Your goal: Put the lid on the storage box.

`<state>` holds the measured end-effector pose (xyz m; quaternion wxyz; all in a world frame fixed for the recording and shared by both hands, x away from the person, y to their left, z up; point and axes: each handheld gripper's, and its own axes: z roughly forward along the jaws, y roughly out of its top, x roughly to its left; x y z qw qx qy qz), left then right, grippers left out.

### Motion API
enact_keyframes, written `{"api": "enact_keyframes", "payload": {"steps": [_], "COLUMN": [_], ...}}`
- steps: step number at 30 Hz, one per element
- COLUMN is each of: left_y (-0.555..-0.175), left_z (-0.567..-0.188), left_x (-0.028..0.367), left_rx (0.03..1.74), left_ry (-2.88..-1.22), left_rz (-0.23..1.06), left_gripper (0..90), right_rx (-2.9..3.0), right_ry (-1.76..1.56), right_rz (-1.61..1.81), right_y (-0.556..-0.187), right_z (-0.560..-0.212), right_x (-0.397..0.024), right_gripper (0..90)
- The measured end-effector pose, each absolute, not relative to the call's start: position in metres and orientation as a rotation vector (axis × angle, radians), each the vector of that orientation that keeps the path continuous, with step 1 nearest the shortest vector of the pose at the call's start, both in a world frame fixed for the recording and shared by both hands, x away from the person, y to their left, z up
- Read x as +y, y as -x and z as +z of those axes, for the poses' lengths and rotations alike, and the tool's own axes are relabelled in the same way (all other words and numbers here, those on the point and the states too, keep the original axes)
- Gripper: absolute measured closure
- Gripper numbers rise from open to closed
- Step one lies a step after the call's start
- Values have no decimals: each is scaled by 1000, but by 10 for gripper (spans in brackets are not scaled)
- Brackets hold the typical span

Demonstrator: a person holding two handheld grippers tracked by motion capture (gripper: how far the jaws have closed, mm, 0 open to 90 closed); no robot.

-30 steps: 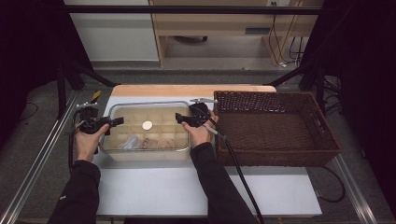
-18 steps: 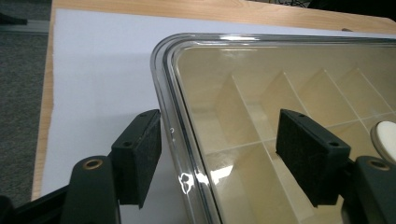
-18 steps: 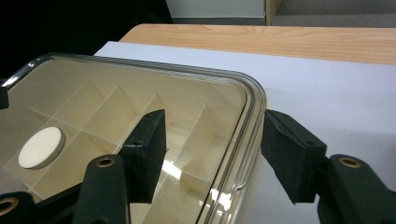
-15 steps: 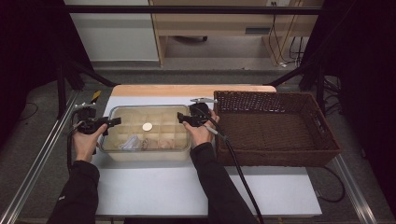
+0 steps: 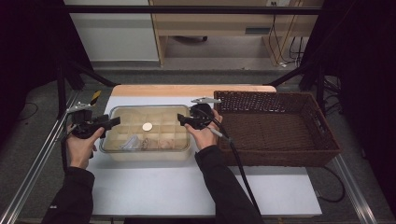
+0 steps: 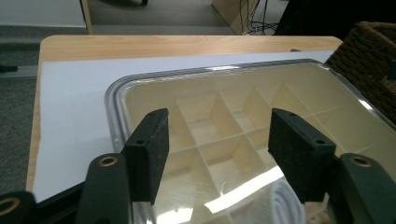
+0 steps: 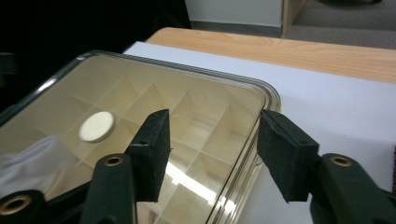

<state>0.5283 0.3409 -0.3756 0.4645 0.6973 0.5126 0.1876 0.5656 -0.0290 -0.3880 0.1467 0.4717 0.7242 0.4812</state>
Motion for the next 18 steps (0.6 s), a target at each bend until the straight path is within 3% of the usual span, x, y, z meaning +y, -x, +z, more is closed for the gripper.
{"api": "enact_keyframes", "payload": {"steps": [11, 15, 18], "left_y": [-485, -474, -462], "left_z": [-374, -377, -379], "left_x": [318, 316, 313], "left_rx": [1180, 1164, 1146], "left_ry": [-1728, -1739, -1747], "left_rz": [460, 463, 465], "left_gripper": [469, 470, 459], "right_rx": [2178, 2191, 2213], "right_ry": [-1225, -1212, -1193], "right_rz": [1419, 1414, 1431], "right_y": [-519, -508, -494], "right_z": [-377, -381, -385], "right_x": [-52, -56, -58], "right_gripper": [640, 631, 562]}}
